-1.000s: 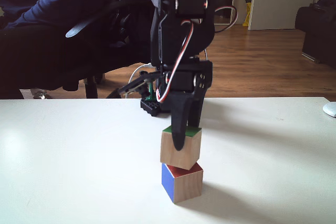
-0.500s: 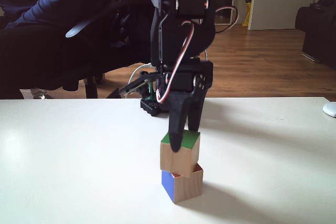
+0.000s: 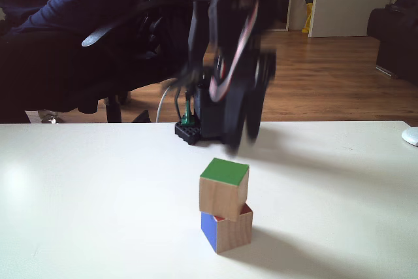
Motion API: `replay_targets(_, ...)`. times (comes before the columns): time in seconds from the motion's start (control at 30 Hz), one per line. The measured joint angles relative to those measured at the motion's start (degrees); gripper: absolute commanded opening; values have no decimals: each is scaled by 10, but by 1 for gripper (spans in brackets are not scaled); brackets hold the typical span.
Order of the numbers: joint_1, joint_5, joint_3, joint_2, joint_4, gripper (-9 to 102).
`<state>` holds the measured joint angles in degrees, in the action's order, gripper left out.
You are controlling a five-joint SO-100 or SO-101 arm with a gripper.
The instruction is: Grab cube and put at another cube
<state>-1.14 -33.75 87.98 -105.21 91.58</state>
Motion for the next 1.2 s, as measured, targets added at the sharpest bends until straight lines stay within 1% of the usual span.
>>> replay_targets(0.1,4,45,48,-141,1,42)
replay_targets(0.13,-5,66,81,-198,-17,42)
replay_targets(0.2,-36,113,173,-313,-75,42)
replay_targets(0.33,-87,198,410,-514,-214,42)
replay_targets(0.43,-131,243,580,-648,-281,41)
replay_targets(0.53,-139,265,698,-783,-282,41)
replay_targets(0.6,-145,268,729,-817,-282,41)
replay_targets(0.7,-140,272,766,-822,-282,36)
replay_targets(0.77,-141,274,798,-828,-282,25)
replay_targets(0.8,-142,275,815,-830,-282,15)
replay_targets(0.9,-144,284,846,-830,-280,3)
replay_targets(0.93,-144,290,844,-830,-272,3)
replay_targets(0.97,-144,298,845,-830,-258,0)
replay_targets(1.07,-144,322,844,-830,-200,0)
replay_targets(1.2,-144,330,844,-830,-181,0)
